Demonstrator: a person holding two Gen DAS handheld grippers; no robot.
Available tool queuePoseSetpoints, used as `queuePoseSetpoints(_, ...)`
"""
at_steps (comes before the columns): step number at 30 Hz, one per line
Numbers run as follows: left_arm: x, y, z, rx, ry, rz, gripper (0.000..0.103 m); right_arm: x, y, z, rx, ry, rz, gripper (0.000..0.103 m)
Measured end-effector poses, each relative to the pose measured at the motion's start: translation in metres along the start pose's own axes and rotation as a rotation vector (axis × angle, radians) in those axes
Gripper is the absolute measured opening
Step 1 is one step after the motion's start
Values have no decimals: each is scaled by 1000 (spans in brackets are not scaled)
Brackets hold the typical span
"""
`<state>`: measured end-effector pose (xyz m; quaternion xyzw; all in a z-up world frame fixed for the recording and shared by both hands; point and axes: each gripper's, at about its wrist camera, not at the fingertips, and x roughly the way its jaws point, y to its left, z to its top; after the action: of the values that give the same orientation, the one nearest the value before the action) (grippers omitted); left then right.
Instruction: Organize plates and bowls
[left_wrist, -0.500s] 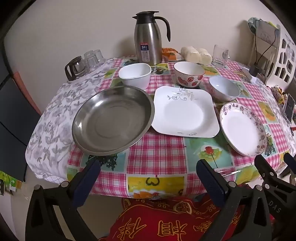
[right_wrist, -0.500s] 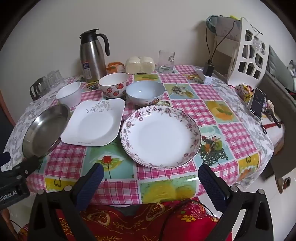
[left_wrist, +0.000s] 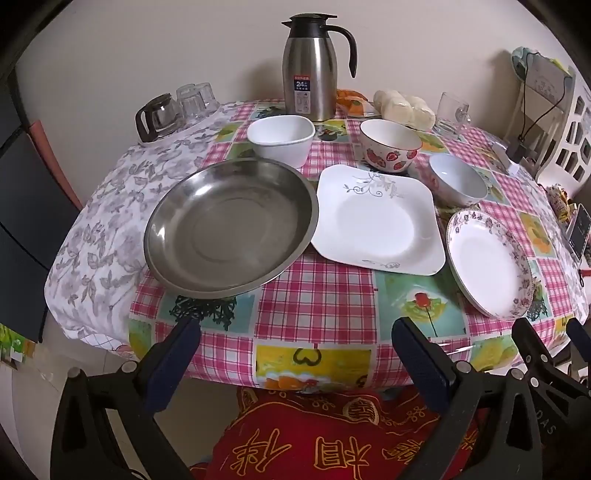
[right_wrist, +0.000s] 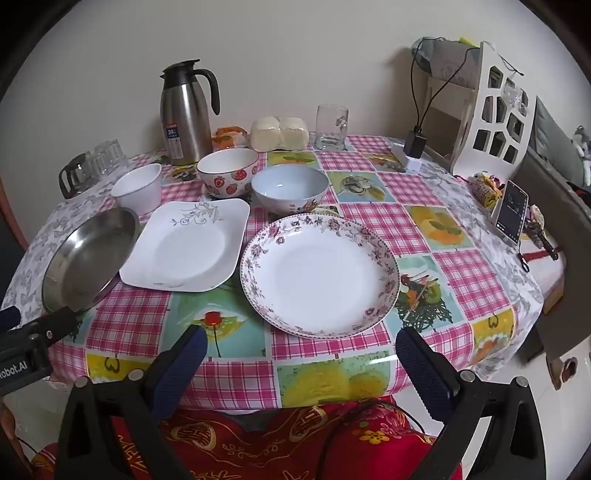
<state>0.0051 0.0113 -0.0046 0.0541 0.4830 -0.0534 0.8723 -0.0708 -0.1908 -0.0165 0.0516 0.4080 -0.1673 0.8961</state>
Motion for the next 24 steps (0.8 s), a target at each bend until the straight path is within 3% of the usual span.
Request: queuePoseSetpoints(24,-7,-6,-1,34,-35,63,103,-10,-2,1,17,-50,3,103)
